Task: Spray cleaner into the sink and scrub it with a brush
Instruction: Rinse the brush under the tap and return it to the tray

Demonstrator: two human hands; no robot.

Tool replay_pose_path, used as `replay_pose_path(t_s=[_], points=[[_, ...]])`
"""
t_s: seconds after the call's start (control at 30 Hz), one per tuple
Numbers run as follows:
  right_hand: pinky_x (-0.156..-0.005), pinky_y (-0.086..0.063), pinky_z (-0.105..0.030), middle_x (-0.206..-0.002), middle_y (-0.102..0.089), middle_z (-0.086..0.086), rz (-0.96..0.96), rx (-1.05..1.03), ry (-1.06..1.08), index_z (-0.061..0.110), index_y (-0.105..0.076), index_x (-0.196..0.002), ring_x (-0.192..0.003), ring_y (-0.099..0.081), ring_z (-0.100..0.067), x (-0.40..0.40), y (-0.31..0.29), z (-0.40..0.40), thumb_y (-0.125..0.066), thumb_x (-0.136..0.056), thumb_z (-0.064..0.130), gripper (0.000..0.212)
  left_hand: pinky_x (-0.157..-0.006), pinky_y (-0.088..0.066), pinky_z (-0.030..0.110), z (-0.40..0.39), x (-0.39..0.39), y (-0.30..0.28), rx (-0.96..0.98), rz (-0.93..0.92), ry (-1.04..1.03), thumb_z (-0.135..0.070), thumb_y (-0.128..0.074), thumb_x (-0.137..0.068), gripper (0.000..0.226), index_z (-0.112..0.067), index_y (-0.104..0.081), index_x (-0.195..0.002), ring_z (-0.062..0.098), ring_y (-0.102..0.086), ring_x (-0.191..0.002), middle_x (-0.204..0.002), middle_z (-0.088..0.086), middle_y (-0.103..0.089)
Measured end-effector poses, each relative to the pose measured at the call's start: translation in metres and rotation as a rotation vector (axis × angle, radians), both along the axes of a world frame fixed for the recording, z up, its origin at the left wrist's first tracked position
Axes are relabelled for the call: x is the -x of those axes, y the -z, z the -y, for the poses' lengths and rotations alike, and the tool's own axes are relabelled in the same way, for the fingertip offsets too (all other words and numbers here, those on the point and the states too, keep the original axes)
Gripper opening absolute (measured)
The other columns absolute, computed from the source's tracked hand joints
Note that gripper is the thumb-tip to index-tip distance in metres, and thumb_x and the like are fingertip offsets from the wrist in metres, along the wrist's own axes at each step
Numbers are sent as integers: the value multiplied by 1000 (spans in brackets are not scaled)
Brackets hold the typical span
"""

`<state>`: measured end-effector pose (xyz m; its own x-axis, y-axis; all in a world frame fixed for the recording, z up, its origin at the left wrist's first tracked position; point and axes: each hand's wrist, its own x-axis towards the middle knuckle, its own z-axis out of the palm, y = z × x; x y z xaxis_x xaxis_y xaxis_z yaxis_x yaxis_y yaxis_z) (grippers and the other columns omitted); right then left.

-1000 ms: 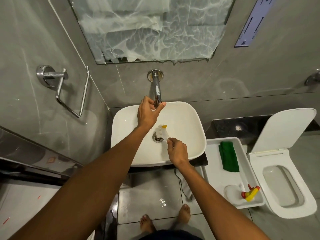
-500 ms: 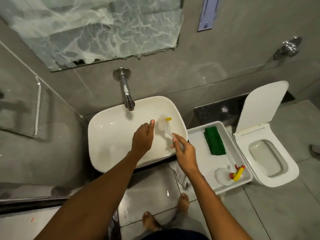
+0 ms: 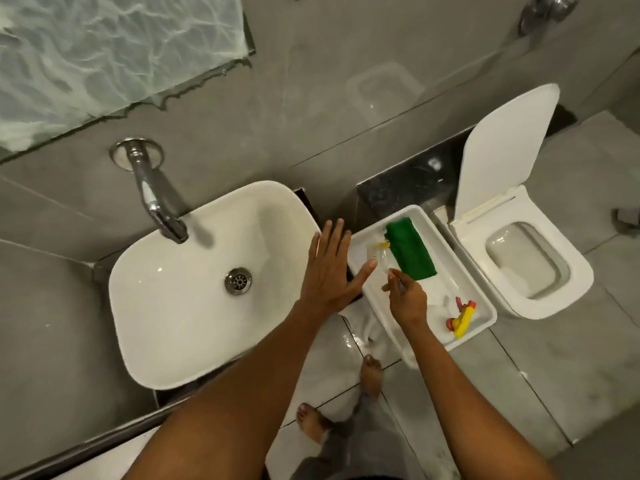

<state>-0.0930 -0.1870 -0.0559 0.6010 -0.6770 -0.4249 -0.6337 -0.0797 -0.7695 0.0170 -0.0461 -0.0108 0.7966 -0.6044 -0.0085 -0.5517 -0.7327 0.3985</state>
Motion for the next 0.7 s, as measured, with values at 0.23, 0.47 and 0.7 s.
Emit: replay_pose_path(t_s=[0.23,0.47,0.7], points=[[-102,-53,-39,-110,-79,-16,-150,-56,11,9,-63,-144,-111,-71,-34,-17,70,30,-46,-112,23,38,-135,-17,58,7,-8,19,-40,87,-19,-60,-36,-109,65,-15,-56,-151,33,-19,-166,-174,12,-35],[-115,-45,-44,-137,-70,-17,-150,-80,-100,10,-64,-143,-128,-63,-35,-25,115,34,-53,-110,21,37,-137,-11,56,10,-8,21,-130,95,-37,-56,-39,-112,57,-19,-52,-153,28,-12,-168,-175,7,-33],[-112,-48,-44,-142,-63,-18,-164,-61,-85,11,-63,-144,-128,-62,-35,-24,128,23,-61,-106,24,40,-137,-4,56,10,-9,21,-110,54,-57,-59,-41,-110,56,-23,-53,-151,26,-12,-168,-172,3,-39]])
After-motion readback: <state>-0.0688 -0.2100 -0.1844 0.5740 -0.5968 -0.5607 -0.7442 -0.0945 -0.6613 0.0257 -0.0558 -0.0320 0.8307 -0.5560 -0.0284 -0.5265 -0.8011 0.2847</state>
